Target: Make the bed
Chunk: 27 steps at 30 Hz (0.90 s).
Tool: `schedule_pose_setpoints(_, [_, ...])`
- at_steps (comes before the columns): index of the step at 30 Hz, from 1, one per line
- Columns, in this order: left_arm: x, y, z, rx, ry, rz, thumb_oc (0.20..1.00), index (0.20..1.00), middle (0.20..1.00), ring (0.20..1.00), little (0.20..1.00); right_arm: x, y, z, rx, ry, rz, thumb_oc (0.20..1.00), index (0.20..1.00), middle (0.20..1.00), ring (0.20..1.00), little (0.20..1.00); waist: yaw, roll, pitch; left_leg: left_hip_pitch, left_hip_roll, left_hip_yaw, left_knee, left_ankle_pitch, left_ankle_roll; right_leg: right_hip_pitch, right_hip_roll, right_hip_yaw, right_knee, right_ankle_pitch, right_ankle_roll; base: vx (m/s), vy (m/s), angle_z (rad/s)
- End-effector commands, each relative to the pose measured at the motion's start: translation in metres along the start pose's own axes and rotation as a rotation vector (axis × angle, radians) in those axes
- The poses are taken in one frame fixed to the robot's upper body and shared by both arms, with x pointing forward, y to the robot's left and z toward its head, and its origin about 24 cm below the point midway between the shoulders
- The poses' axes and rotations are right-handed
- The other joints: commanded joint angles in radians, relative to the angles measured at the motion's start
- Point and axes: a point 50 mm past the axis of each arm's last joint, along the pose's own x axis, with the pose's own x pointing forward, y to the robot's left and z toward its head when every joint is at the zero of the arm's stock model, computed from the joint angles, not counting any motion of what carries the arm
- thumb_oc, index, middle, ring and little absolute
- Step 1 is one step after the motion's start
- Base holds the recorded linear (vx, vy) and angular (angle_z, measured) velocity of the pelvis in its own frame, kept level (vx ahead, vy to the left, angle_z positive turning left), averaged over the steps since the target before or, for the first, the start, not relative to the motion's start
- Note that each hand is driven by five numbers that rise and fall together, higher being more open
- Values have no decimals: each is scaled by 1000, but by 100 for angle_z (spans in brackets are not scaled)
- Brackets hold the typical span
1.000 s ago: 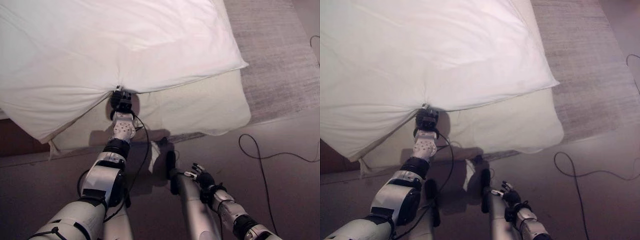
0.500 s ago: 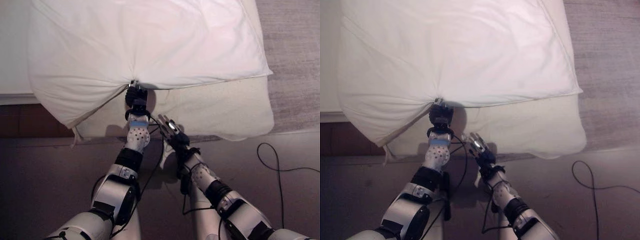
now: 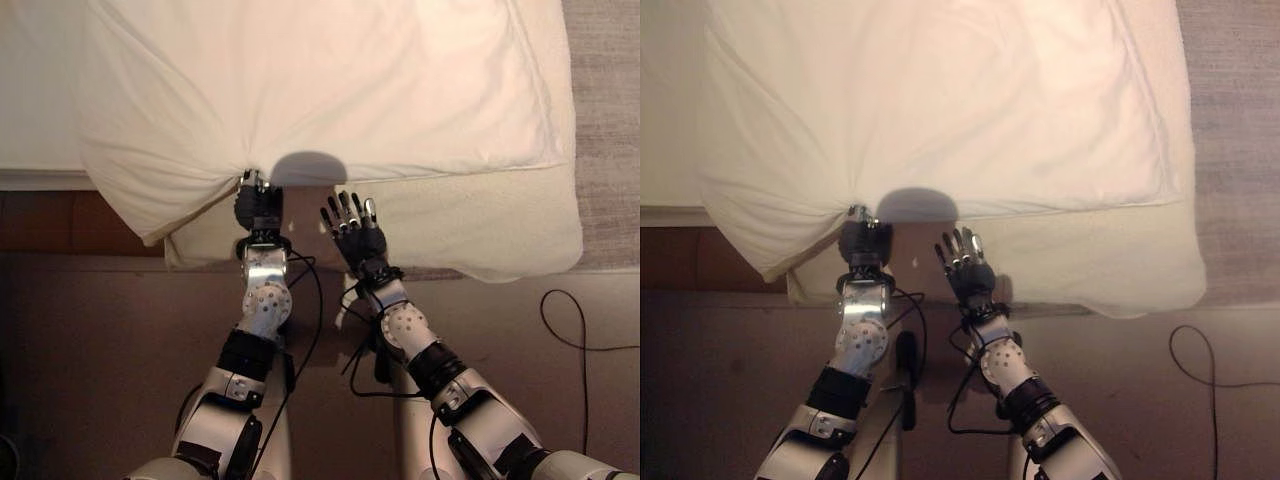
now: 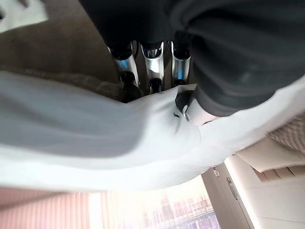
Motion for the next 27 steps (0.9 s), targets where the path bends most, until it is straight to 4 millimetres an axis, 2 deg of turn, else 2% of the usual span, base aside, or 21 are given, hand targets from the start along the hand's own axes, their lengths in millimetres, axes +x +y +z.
schedule_pose_setpoints(1, [-8, -33, 40, 2, -231, -151, 200, 200, 200, 200, 200, 1, 26, 19, 111, -143, 113, 1000, 1000, 1000, 1000, 1000, 30, 25, -36, -34, -78, -10, -26, 11, 65, 21, 30, -19, -86, 35, 47, -6, 14, 4])
schedule_pose_setpoints(2, [-9, -33, 39, 3, -232, -151, 200, 200, 200, 200, 200, 1, 26, 19, 111, -143, 114, 1000, 1000, 1000, 1000, 1000, 30, 25, -38, -38, -79, -10, -27, 17, 65, 18, 29, -20, -87, 39, 46, 0, 0, 0])
schedule_pose_setpoints(3, [-11, -31, 51, 11, -293, -122, 200, 200, 200, 200, 200, 0, 30, 28, 124, -193, 127, 1000, 1000, 1000, 1000, 1000, 34, 31, -37, -38, -79, -13, -25, 11, 66, 16, 28, -19, -80, 33, 47, 0, 0, 0])
schedule_pose_setpoints(7, [-17, -24, 72, 51, -393, -61, 200, 200, 200, 200, 200, 0, 38, 47, 115, -268, 155, 1000, 1000, 1000, 1000, 1000, 45, 45, -41, -44, -82, -15, -26, 11, 69, 11, 23, -23, -78, 29, 49, 8, 4, 1])
schedule_pose_setpoints(12, [-20, -25, 83, 71, -450, -35, 200, 200, 200, 200, 200, 3, 47, 61, 99, -317, 171, 1000, 1000, 1000, 1000, 1000, 56, 59, -47, -53, -87, -17, -20, 13, 74, 2, 17, -23, -72, 30, 50, 13, 9, 2])
schedule_pose_setpoints(18, [-21, -23, 99, 136, -524, 11, 200, 200, 200, 200, 200, 11, 56, 86, 67, -392, 160, 1000, 1000, 1000, 1000, 1000, 68, 74, -51, -64, -93, -16, -7, 5, 78, -6, 9, -20, -65, 28, 53, 2, 18, 4])
schedule_pose_setpoints(23, [-19, -23, 106, 163, -550, 31, 200, 200, 200, 200, 200, 15, 55, 99, 35, -417, 95, 1000, 1000, 1000, 1000, 1000, 76, 77, -51, -67, -92, -13, -5, 4, 78, -9, 5, -19, -60, 28, 54, 1, 6, 0])
schedule_pose_setpoints(27, [-16, -21, 113, 191, -566, 50, 200, 200, 200, 200, 200, 17, 41, 108, -29, -404, -39, 1000, 1000, 1000, 1000, 1000, 78, 74, -50, -66, -91, -8, -3, 3, 79, -10, 4, -19, -58, 28, 53, 0, 0, 0])
